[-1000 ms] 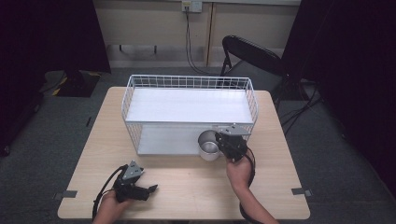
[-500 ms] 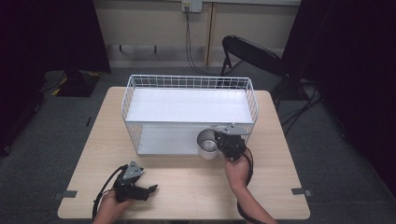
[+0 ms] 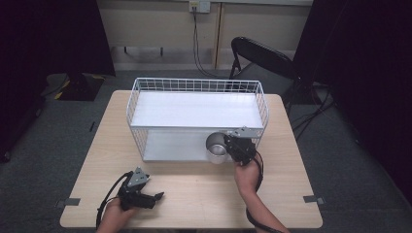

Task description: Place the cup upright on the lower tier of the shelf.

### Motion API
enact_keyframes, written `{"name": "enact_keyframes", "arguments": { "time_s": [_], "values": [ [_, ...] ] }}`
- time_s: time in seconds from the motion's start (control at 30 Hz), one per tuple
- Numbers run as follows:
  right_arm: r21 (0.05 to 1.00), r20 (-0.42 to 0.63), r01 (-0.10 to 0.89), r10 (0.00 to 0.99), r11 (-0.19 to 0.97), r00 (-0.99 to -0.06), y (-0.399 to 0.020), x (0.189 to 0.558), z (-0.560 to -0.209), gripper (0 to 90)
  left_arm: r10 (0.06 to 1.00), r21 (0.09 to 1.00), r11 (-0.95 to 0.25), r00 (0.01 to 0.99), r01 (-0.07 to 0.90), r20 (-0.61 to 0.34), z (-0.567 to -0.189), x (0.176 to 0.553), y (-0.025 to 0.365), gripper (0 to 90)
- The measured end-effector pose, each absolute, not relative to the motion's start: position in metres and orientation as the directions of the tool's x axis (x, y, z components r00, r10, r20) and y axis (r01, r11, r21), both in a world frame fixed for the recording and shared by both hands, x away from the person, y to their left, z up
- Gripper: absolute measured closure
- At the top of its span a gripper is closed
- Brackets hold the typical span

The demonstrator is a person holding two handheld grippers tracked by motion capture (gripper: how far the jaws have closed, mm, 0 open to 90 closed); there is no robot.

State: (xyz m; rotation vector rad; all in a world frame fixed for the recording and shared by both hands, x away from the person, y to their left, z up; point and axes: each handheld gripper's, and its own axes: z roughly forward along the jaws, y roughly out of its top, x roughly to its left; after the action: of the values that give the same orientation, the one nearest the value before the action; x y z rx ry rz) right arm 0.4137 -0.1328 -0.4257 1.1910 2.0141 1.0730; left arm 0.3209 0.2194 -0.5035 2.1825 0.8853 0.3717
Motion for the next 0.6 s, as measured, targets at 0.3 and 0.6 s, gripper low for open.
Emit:
{"name": "enact_keyframes", "arguments": {
  "time_s": [0.3, 0.6],
  "values": [
    [0.847, -0.053, 0.456, 0.896, 0.274, -0.440, -0.1328, 0.4156, -0.4258, 81.3, 0.694, 0.729, -0.489, 0.720, 0.480, -0.009, -0.5035, 0.3209, 0.2195, 13.1],
    [0.853, -0.036, 0.458, 0.905, 0.249, -0.425, -0.1318, 0.4185, -0.4270, 80.8, 0.694, 0.728, -0.489, 0.720, 0.480, -0.008, -0.5035, 0.3209, 0.2195, 13.0]
  ]
}}
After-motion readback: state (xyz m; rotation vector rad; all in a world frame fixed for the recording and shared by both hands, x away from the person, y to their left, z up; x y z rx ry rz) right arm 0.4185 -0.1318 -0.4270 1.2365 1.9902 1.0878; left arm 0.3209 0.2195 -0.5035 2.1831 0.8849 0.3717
